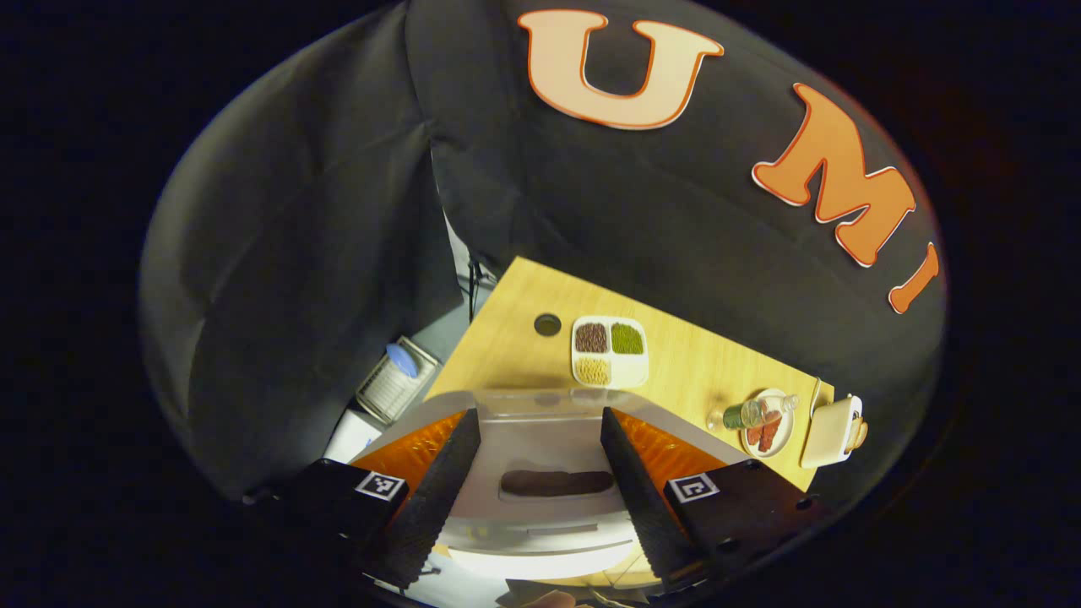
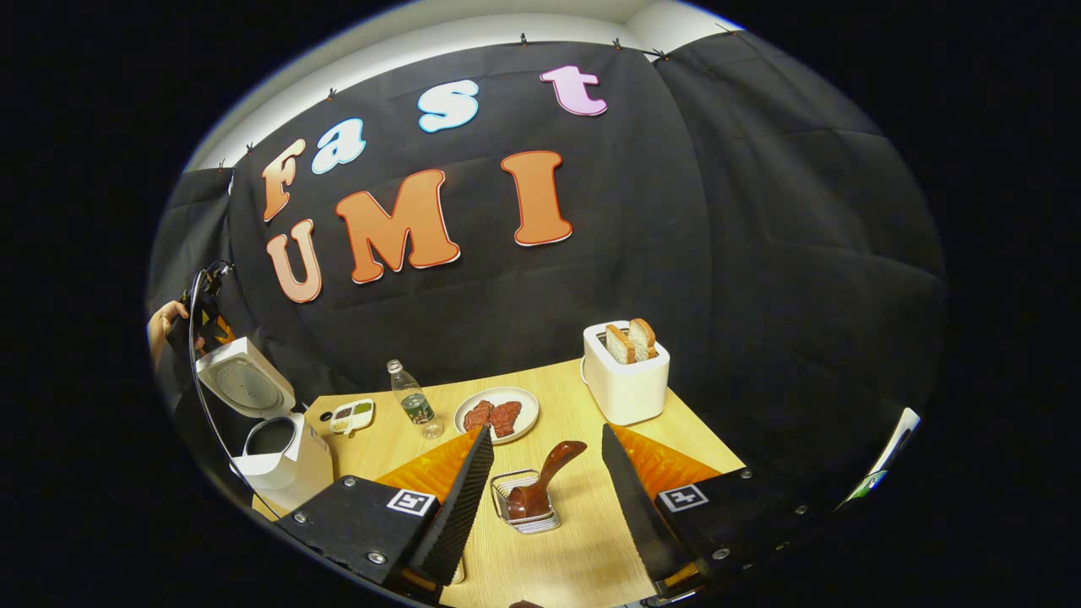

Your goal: Close the left gripper, press the button to open the rice cooker; take a wooden spoon from the chopstick holder with the right hand, scoop a spoonful of rice and pour it into the rice cooker, then put the wooden spoon back into the chopstick holder.

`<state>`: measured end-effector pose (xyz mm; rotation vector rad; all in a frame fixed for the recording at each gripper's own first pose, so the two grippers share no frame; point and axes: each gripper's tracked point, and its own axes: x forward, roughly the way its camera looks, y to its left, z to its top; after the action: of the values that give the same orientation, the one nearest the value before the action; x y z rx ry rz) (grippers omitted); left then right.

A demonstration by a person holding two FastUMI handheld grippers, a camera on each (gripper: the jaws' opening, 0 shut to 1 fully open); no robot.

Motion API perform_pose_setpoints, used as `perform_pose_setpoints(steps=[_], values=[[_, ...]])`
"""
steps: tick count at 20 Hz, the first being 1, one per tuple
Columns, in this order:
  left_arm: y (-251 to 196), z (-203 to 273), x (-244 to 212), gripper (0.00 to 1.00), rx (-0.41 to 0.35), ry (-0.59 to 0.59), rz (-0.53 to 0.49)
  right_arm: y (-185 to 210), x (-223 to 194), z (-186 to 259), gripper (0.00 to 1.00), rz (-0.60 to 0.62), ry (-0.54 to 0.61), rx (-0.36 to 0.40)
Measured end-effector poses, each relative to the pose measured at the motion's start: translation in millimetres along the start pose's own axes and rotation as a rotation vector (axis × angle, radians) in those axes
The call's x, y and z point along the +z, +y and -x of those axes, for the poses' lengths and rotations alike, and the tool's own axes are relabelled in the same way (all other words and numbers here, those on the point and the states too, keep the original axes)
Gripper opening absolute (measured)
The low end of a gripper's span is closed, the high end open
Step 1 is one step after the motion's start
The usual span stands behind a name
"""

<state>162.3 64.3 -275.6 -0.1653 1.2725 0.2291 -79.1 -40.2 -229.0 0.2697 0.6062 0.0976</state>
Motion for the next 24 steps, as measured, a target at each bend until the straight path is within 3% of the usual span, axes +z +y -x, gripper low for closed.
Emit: perform_pose_setpoints(steps=[4, 14, 15, 16, 24], values=[[-7, -1, -38, 0.94, 0.001, 0.059, -0.035, 6, -7, -10, 0.81, -0.008, 0.015, 0.038], [-5, -58, -168, 0.99, 0.045, 0.29, 0.004, 34, -15, -23, 0.81, 0.032, 0.044, 0.122], [-5, -61, -156, 0.99, 0.047, 0.234, 0.008, 37, -16, -25, 0.81, 0.04, 0.05, 0.125], [-7, -58, -164, 1.0, 0.049, 0.273, 0.012, 40, -16, -25, 0.81, 0.049, 0.051, 0.134], [-6, -65, -158, 1.0, 0.048, 0.116, -0.021, 71, -7, -31, 0.82, 0.1, 0.019, 0.192]])
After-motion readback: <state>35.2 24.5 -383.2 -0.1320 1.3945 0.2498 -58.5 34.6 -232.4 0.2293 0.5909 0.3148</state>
